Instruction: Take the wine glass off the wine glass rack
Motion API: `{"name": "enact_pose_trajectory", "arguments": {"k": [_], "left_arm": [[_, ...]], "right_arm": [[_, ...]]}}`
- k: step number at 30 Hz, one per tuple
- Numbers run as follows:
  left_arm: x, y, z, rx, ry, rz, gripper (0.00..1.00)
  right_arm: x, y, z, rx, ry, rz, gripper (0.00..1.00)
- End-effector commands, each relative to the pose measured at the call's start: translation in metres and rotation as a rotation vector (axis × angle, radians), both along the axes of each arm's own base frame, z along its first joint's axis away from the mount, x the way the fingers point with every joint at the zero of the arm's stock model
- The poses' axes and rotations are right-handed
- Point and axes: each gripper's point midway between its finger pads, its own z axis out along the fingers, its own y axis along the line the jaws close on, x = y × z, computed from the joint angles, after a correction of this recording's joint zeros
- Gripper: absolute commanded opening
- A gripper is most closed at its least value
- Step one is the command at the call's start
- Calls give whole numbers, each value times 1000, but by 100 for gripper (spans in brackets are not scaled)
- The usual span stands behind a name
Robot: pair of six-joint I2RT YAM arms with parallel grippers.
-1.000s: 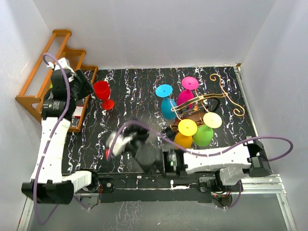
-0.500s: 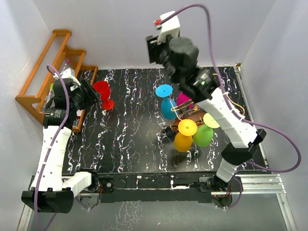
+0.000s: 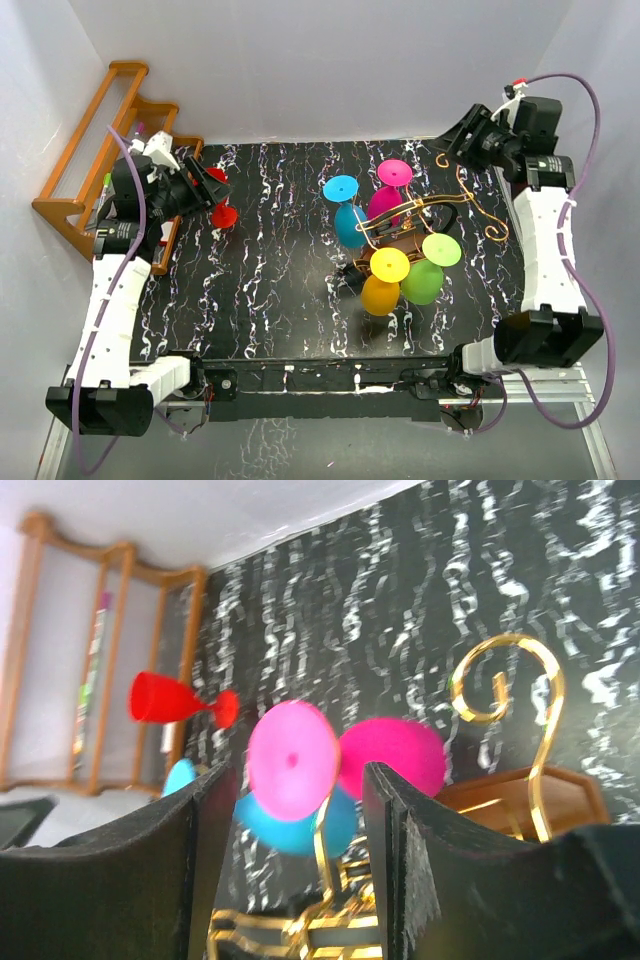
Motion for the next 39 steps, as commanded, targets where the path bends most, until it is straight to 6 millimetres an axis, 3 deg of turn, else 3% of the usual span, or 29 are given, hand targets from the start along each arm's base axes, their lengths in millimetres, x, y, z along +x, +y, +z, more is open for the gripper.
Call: {"name": "enact_pose_trajectory", "arguments": {"k": [1,10,19,30,39], "left_arm": [[-2,-20,12,-77,-38,-112,52],[-1,-35,5,-88,8,-212,52],[3,-62,-5,-82,44,-291,51],[2,-61,-8,-68,46,-282,51],[1,-58,-8,-51,45,-272,51]], "right_arm": [[-43,18,51,140,-120,151,56],[-46,24,25,209,-17,184,53],[-32,24,-5,181,57,190,50],[-11,43,-33,122,119,208,49],[-1,46,-39,75,109,192,47]]}}
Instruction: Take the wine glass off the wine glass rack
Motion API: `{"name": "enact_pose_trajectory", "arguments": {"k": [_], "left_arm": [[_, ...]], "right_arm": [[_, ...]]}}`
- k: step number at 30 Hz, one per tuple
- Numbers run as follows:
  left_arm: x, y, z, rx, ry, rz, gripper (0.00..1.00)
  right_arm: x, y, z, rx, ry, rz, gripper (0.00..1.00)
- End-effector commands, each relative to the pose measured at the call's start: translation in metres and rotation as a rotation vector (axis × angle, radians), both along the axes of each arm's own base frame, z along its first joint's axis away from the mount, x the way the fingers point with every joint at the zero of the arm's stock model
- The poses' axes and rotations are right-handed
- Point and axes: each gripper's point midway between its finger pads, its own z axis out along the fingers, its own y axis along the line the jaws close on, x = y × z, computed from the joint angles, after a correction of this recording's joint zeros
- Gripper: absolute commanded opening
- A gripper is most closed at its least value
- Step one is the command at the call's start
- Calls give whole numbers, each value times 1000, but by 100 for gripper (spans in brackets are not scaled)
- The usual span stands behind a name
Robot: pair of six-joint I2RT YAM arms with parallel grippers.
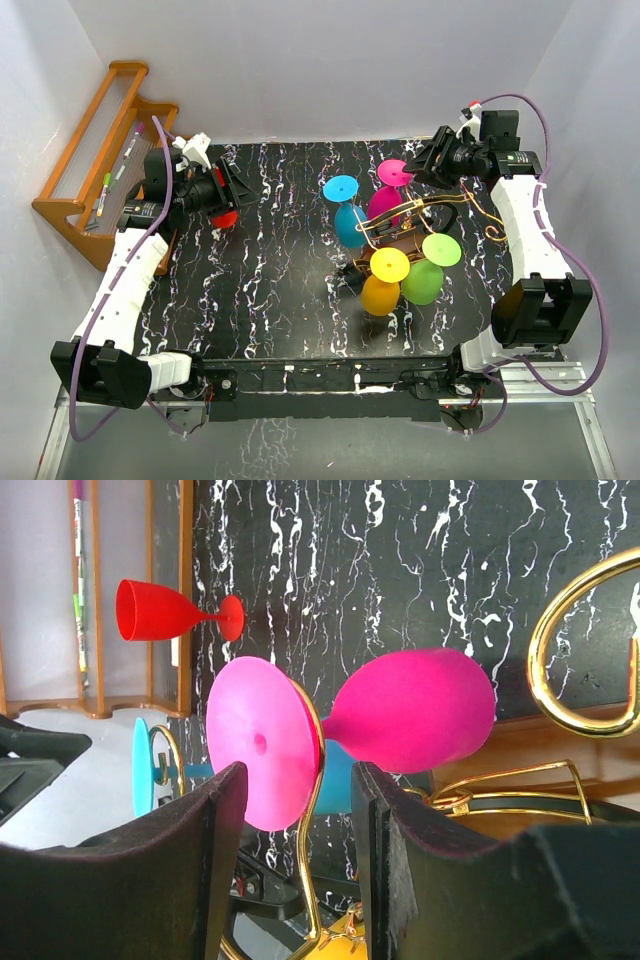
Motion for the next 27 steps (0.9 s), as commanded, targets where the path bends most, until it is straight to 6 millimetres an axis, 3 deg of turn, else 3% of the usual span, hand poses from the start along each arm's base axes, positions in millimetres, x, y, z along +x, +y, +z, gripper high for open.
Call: {"name": "enact_pose_trajectory", "arguments": {"k": [1,10,12,20,27], "left_arm": [[-4,1,23,2,-73,-7,51],[-5,1,16,3,-60,-3,51],[-5,2,15,6,-58,-2,51],[-6,2,12,6,-51,3,51],[-6,2,13,5,-53,5,50]], "right_arm": [[10,1,25,-34,-119,7,47],[15,8,24,-45,-131,27,45],[14,17,25,-47,-135,45,44],[16,15,28,-56,-153,19,20],[17,12,40,-53,-192,-23,11]]}}
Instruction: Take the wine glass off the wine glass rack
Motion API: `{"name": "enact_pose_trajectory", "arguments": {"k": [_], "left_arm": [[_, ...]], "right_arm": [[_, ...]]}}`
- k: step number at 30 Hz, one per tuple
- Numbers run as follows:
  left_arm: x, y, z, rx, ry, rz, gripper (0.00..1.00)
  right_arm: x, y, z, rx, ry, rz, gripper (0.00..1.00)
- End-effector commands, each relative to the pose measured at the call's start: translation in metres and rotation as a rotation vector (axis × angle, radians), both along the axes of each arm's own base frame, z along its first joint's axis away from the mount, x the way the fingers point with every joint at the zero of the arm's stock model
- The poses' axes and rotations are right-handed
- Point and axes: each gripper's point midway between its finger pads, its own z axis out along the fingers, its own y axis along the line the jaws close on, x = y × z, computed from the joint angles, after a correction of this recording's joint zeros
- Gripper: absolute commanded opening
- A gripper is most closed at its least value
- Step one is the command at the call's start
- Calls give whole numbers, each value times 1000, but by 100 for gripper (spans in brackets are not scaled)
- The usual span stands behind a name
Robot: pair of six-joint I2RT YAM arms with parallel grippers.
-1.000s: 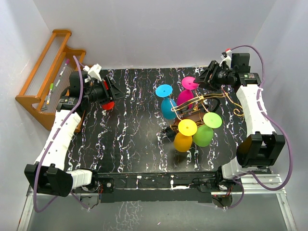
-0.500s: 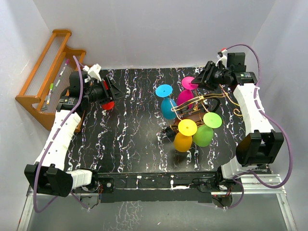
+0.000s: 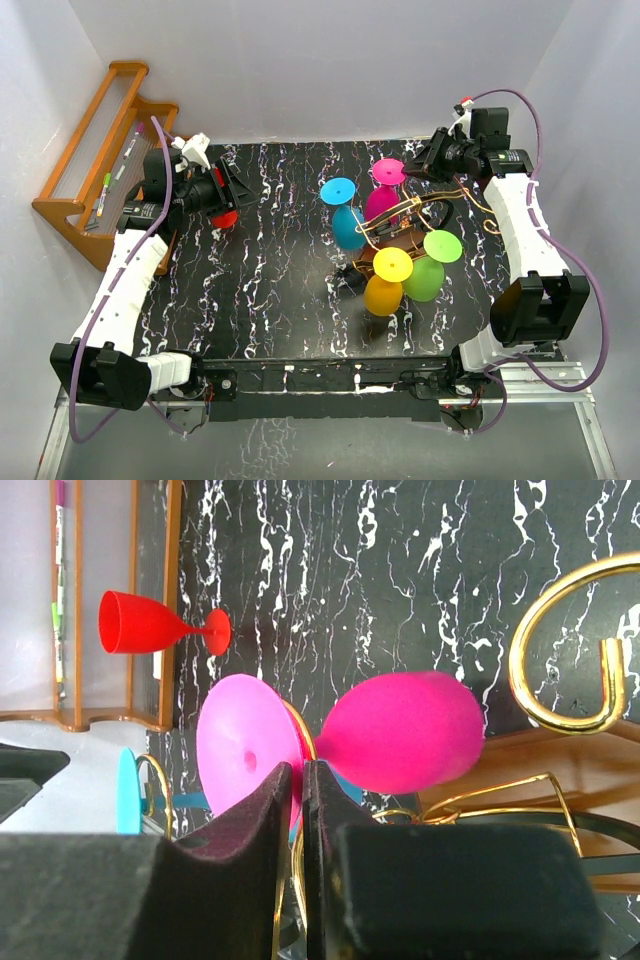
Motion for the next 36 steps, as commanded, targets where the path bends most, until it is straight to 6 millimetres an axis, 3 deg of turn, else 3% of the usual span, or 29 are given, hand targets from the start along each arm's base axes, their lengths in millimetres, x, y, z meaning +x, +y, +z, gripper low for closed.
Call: {"name": "enact_pose_trajectory", "arguments": {"k": [1,10,36], "left_arm": [[-6,1,12,1,-46,-3,50],[-7,1,8,1,-34,0,50],[-7,2,-1,8,-20,2,50]], "right_arm": [[7,2,47,14,-169,-20,10],[2,15,64,95,-214,43,10],[11,22,37,91,-159,57,24]]}}
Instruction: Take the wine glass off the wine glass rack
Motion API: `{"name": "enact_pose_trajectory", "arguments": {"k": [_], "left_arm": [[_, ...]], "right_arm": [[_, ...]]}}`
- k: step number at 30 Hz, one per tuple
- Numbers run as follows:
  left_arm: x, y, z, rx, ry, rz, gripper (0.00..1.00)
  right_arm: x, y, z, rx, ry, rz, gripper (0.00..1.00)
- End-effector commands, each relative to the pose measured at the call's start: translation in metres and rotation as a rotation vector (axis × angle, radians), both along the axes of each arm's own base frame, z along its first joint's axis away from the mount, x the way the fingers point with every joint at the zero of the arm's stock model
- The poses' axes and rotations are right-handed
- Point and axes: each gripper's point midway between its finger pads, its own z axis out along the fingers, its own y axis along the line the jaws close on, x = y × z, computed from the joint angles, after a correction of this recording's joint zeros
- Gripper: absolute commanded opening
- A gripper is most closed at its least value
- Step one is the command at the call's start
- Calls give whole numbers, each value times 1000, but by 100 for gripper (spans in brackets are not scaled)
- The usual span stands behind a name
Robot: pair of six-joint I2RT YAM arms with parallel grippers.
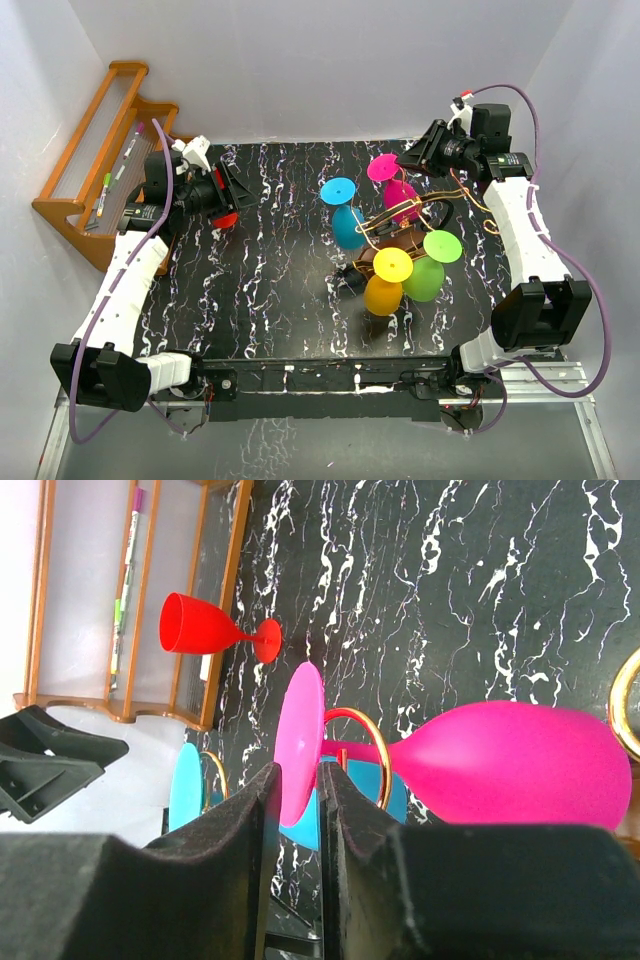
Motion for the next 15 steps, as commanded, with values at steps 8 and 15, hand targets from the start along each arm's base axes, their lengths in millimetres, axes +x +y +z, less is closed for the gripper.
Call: {"name": "enact_pose_trajectory", "arguments": {"k": [8,15], "left_arm": [[-6,2,4,13,-27,-5,50],[-6,3,3,21,-25,-2,50]], "right_arm": [[12,14,5,10,-56,25,24],[11,16,6,9,-61,12,14]]}}
